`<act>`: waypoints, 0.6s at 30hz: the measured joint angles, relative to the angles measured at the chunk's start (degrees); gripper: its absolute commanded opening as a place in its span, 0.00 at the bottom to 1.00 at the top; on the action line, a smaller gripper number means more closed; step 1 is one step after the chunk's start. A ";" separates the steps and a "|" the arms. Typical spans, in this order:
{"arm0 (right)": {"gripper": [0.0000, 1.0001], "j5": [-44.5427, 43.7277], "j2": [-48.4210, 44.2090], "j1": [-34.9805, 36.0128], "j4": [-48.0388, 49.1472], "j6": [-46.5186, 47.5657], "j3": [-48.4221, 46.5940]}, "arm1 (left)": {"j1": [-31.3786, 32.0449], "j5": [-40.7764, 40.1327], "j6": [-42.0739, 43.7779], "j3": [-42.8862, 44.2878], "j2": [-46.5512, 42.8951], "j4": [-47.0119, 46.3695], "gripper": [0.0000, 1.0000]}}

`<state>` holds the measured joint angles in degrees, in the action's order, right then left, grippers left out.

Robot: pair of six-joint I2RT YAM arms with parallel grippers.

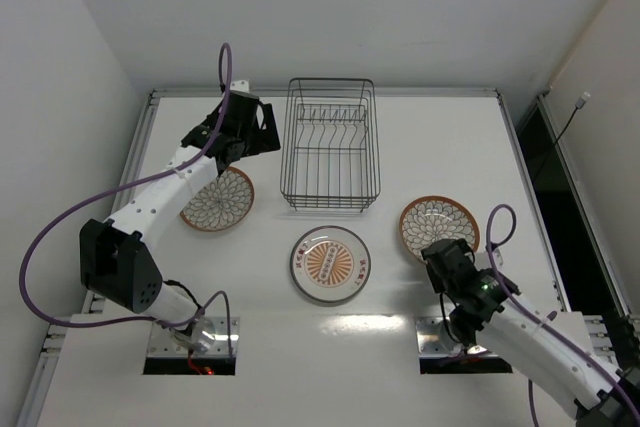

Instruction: Load the plates into the dish rack

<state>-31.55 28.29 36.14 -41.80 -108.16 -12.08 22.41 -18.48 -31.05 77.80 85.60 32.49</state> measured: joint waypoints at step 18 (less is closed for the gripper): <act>0.59 -1.64 15.67 0.00 6.21 -3.63 -1.18 | 0.00 -0.39 0.00 0.00 0.00 0.11 0.90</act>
<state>-33.19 43.97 36.14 -35.59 -111.79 -13.26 22.41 -18.87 -31.05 77.80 85.60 32.60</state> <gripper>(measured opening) 0.610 0.898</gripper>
